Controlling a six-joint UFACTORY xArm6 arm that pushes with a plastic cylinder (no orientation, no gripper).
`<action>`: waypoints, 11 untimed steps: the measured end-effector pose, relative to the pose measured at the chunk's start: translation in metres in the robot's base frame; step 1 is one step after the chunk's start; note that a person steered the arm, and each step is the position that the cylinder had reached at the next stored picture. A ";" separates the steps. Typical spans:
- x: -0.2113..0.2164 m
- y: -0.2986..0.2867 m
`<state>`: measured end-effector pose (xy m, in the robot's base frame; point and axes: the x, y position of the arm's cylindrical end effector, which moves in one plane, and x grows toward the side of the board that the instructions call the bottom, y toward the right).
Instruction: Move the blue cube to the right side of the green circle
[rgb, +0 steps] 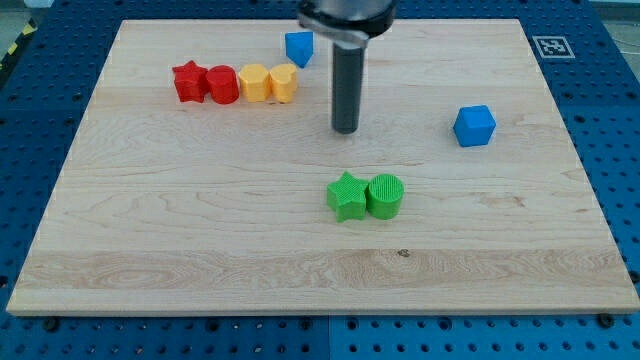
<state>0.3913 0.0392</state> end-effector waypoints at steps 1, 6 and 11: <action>-0.020 0.043; 0.041 0.142; 0.139 0.175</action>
